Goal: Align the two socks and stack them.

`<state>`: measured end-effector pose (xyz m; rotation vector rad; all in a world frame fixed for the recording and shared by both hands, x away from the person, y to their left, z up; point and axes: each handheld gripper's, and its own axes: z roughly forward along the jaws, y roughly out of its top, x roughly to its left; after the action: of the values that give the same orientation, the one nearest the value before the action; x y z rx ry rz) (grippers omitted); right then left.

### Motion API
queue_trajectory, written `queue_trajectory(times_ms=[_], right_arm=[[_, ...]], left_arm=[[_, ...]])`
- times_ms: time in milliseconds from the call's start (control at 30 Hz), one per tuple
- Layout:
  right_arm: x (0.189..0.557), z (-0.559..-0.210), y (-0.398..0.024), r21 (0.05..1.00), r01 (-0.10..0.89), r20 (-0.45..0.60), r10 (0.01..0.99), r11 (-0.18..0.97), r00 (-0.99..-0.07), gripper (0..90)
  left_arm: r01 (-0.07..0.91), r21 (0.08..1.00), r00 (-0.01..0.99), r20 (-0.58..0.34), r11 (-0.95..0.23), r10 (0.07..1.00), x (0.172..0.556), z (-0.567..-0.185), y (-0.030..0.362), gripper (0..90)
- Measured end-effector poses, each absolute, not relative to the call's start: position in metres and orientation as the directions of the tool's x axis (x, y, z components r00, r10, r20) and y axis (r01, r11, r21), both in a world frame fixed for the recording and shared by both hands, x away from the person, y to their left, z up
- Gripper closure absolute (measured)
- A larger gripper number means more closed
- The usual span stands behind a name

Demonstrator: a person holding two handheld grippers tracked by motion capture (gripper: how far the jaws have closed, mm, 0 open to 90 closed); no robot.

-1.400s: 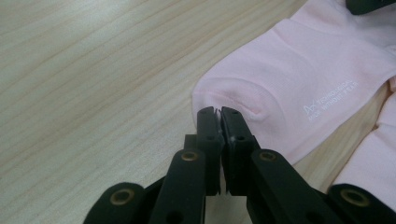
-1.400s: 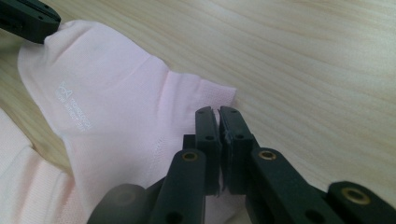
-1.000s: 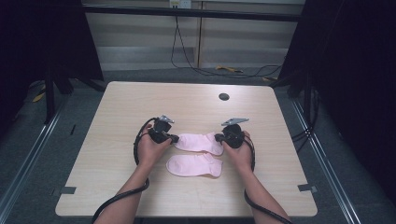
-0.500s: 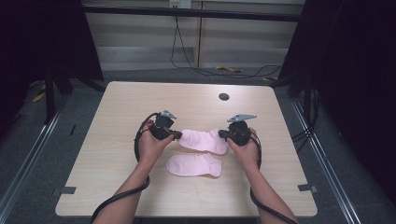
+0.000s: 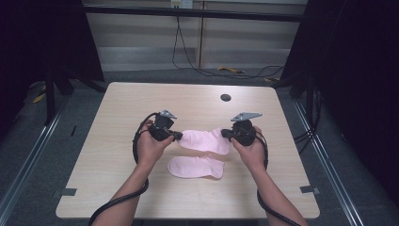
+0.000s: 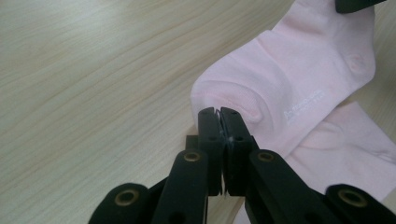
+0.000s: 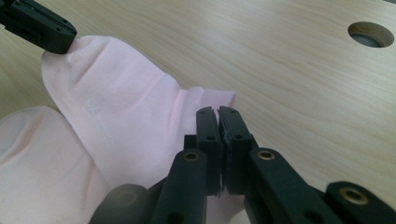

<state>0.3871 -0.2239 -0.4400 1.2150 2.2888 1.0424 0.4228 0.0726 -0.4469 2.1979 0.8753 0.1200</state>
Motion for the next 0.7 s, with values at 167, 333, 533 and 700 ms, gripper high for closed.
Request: queue_trajectory(times_ms=[167, 333, 533, 700], right_arm=[[0.383, -0.436, -0.226, 0.744, 0.560, 0.042, 0.811, 0.364, -0.583, 88.0], [0.378, -0.437, -0.224, 0.745, 0.559, 0.050, 0.805, 0.365, -0.592, 88.0], [0.373, -0.437, -0.225, 0.740, 0.561, 0.055, 0.797, 0.372, -0.601, 88.0], [0.369, -0.437, -0.225, 0.736, 0.560, 0.054, 0.792, 0.380, -0.608, 88.0]], left_arm=[[0.560, 0.681, 0.757, -0.190, -0.472, 0.625, 0.417, -0.445, 0.078, 88.5], [0.560, 0.679, 0.761, -0.196, -0.474, 0.618, 0.410, -0.448, 0.079, 88.5], [0.565, 0.673, 0.762, -0.203, -0.478, 0.614, 0.405, -0.453, 0.082, 88.5], [0.570, 0.670, 0.761, -0.212, -0.475, 0.613, 0.399, -0.456, 0.084, 88.5]])
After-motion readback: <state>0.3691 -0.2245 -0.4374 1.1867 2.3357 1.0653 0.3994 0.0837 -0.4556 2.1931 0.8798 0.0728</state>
